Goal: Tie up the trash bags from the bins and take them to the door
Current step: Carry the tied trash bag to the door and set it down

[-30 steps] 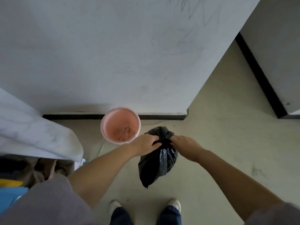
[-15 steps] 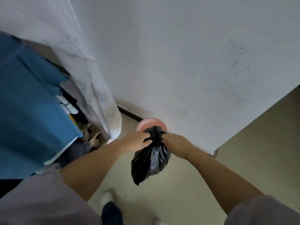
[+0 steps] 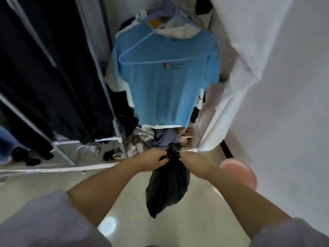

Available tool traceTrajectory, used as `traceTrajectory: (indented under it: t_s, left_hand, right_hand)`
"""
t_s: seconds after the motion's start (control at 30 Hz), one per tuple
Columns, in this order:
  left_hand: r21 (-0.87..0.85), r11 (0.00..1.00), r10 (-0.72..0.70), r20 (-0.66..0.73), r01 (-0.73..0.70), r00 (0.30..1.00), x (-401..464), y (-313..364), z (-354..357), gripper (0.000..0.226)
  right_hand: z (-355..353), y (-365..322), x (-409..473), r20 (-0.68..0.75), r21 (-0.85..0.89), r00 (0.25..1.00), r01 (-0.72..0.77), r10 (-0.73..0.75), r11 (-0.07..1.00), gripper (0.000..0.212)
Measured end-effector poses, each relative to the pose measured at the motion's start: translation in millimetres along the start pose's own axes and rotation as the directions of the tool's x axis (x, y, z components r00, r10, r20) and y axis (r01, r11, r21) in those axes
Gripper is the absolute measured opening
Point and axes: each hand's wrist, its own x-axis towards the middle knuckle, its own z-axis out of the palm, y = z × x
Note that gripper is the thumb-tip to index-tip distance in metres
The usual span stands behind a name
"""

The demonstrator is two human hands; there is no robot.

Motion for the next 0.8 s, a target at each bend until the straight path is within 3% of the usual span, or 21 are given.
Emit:
traceTrajectory:
  t_s: [0.17, 0.53, 0.8]
  left_hand:
    - [-0.138, 0.958, -0.264, -0.085, 0.251, 0.961, -129, -96, 6, 0.030]
    - [-0.221, 0.804, -0.591, -0.199, 0.552, 0.782, -438, -251, 7, 0.028]
    - [-0.335, 0.592, -0.806, -0.231, 0.733, 0.545, -608, -330, 23, 0.029]
  right_hand:
    - [10, -140, 49, 0.035, -0.063, 0.964, 0.264, -0.262, 0.963, 0.027]
    - [60, -470, 86, 0.115, -0.061, 0.790, 0.611, -0.602, 0.789, 0.032]
    - [81, -672, 109, 0.233, -0.088, 0.528, 0.848, -0.817, 0.523, 0.019]
